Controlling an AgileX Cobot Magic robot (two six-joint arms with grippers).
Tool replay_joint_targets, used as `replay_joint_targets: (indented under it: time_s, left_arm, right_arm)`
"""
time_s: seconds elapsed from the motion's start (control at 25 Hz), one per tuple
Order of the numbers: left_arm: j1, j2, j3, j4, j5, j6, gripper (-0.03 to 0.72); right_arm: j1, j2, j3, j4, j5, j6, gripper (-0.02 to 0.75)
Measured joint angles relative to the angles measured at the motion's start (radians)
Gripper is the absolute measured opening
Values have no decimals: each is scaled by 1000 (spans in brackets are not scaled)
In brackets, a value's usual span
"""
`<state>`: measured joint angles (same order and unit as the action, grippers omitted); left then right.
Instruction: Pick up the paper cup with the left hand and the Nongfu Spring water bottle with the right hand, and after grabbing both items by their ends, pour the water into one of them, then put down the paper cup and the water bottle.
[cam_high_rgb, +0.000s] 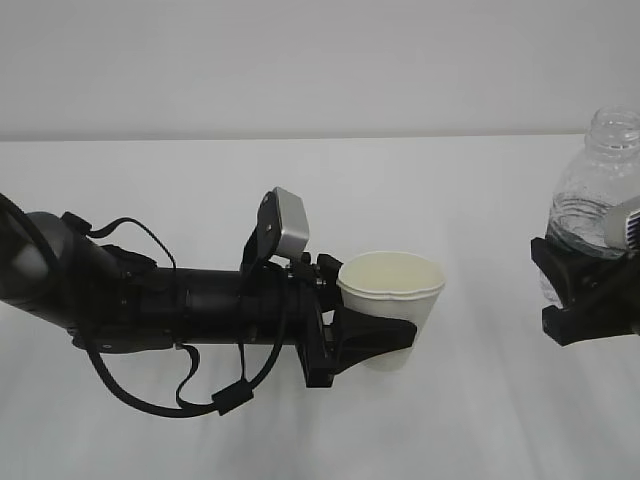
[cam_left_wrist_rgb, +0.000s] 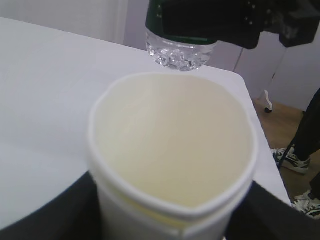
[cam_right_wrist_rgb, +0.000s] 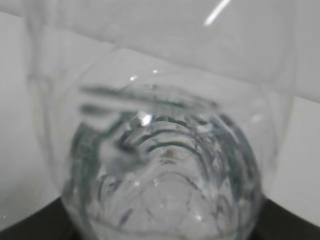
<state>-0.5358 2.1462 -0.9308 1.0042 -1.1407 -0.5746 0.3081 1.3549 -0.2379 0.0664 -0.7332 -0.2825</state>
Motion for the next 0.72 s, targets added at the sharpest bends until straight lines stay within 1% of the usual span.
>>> replay_joint_targets:
  time_s: [0.16, 0.28, 0.4, 0.72]
  left_arm:
    - [0, 0, 0, 0, 0, 0, 447]
    - [0, 0, -2, 17, 0, 0, 447]
    - [-4, 0, -4, 27, 0, 0, 446]
    - [-47, 0, -34, 59, -3, 0, 446]
  right_arm:
    - [0, 0, 0, 46, 0, -102, 405]
    - [0, 0, 0, 89, 0, -212, 405]
    - [0, 6, 0, 126, 0, -283, 405]
    - [0, 37, 0, 137, 0, -378, 405]
